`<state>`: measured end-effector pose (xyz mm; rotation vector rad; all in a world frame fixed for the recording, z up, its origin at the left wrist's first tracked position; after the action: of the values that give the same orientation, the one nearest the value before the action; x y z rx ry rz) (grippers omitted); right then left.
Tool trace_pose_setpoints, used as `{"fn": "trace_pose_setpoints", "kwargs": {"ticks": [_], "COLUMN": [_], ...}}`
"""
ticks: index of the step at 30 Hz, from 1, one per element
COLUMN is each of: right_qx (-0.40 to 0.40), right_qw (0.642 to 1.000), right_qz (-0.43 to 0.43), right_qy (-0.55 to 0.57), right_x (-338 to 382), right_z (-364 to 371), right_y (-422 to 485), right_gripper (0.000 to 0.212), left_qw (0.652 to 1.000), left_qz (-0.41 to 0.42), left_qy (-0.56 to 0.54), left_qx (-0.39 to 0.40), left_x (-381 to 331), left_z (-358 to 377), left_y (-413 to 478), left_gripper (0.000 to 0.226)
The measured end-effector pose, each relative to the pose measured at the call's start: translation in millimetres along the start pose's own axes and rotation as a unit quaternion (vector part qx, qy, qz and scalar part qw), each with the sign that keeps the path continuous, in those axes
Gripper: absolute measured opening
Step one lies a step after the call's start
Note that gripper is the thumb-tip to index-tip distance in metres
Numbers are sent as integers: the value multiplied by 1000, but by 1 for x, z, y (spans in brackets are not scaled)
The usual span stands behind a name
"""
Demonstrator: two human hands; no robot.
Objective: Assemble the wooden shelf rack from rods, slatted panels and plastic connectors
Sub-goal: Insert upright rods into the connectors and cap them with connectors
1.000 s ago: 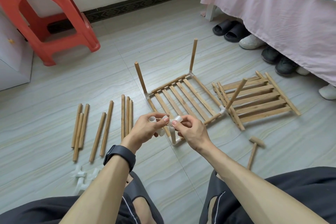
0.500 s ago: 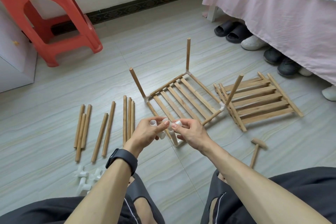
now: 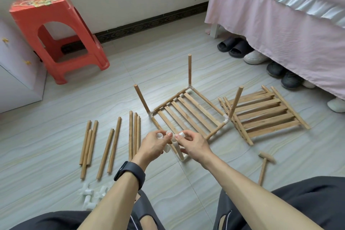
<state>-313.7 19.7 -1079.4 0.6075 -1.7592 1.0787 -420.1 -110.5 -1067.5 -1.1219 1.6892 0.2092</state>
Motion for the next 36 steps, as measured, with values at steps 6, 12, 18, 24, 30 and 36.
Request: {"fn": "trace_pose_setpoints", "kwargs": {"ticks": [6,12,18,24,30,36], "right_qx": [91,-76,-216,-107,-166,-186], "right_qw": [990,964,866,893,885,875], "right_qz": [51,-27,11,38,24,18], "right_qy": [100,-253,-450,-435,-435,-447], "right_x": [18,48,55,38,30,22], "right_z": [-2,-84,-159,-164,-164,-152], "right_y": [10,39,67,81,79,72], "right_gripper": [32,38,52,50,48,45], "left_qw": [998,995,990,975,993,988], "left_qz": [-17,-50,-43,-44,-22,-20], "left_qy": [7,52,69,87,16,39], "left_qx": [-66,-73,-114,-197,-116,-151], "left_x": [-12,-6,-18,-24,-1,6], "left_z": [-11,-8,-25,-62,-48,-47], "left_y": [10,13,29,47,30,26], "left_gripper": [31,39,23,23,77,84]}}
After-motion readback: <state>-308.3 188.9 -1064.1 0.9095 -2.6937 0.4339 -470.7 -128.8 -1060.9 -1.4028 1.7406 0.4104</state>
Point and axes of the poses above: each hand's wrist, its own y-axis towards the middle knuckle, its own z-axis out of the palm, x = y × z, the point moved 2 cm from there along y, towards the middle knuckle
